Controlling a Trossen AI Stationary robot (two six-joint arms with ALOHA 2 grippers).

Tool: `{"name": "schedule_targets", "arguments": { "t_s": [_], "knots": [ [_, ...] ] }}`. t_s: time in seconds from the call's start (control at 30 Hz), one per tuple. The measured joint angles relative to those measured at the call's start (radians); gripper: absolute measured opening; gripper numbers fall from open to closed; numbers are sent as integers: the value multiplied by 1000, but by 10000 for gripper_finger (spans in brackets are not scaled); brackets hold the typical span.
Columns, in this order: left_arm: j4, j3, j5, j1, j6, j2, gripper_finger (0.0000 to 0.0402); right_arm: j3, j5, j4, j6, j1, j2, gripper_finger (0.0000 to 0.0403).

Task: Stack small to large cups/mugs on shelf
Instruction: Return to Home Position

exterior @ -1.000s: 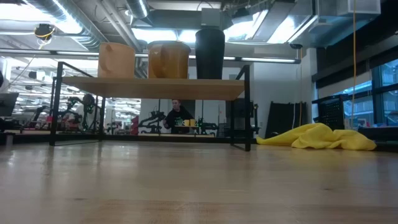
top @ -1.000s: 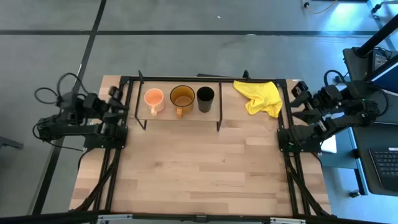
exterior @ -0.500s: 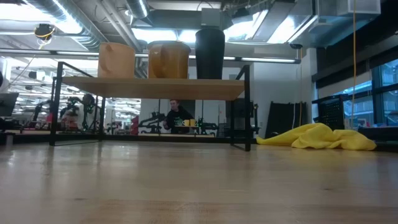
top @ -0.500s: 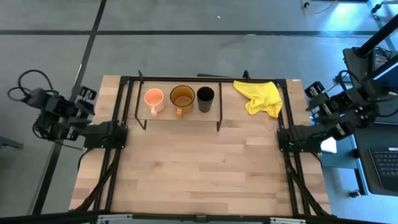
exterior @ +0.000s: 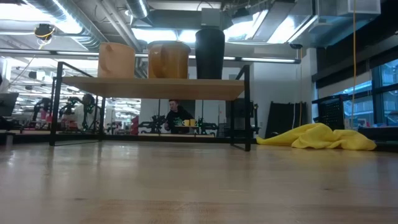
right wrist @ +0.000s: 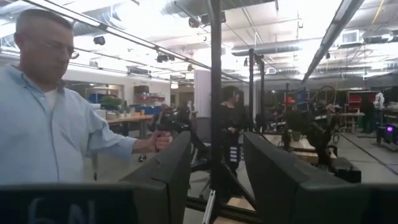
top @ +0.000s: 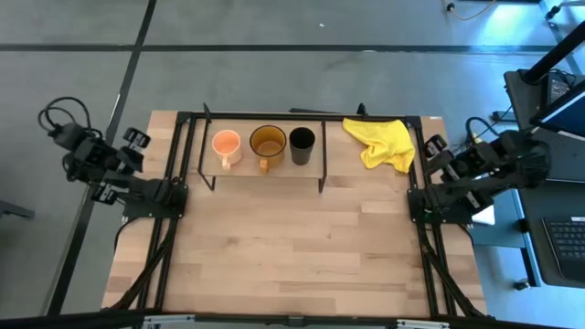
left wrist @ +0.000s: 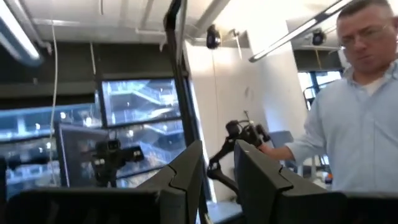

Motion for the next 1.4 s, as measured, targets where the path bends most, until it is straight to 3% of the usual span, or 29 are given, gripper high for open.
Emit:
{"name": "schedule_targets", "arguments": {
  "t_s": [0.27,0.53,1.07,1.4],
  "knots": [
    [14,-103,-106,-109,-26,1,87,-178,-6,227,24,0,-1,149],
    [136,-267,-126,-119,-82,-18,87,-342,-7,414,50,0,-1,149],
    [367,-499,-68,-118,-184,-19,87,-620,-7,743,101,0,-29,149],
    [387,-617,-85,-118,-282,-19,87,-724,45,798,81,0,-31,149]
  ]
}}
